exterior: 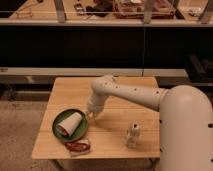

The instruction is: Push the ceramic bowl across the table

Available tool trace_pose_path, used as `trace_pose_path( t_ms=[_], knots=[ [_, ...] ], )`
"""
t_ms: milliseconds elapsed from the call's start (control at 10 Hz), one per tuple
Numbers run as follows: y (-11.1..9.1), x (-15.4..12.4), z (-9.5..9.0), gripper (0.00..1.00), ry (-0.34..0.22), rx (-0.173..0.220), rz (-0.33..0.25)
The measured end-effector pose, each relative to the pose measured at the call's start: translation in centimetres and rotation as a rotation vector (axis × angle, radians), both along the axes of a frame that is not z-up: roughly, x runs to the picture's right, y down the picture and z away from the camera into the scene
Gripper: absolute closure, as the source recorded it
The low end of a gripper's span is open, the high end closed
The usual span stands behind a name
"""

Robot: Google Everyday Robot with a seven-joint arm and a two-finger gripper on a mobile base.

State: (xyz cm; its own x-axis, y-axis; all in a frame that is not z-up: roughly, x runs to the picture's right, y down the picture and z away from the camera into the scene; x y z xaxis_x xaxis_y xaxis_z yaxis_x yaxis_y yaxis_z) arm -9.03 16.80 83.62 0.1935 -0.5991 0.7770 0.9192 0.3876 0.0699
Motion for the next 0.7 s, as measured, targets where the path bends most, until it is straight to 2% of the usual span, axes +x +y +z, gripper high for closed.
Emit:
trace_pose_path(
  t_ms=[100, 200, 400, 700],
  knots=[
    [1.0, 0.0, 0.5, 1.00, -0.021, 0.039, -0.027],
    [1.7, -0.2, 0.6, 1.00, -0.045, 0.059, -0.029],
    [2.1, -0.4, 0.1, 1.00, -0.069, 0.072, -0.010],
    [2.1, -1.8, -1.4, 1.00, -0.141, 0.107, 0.002]
  ],
)
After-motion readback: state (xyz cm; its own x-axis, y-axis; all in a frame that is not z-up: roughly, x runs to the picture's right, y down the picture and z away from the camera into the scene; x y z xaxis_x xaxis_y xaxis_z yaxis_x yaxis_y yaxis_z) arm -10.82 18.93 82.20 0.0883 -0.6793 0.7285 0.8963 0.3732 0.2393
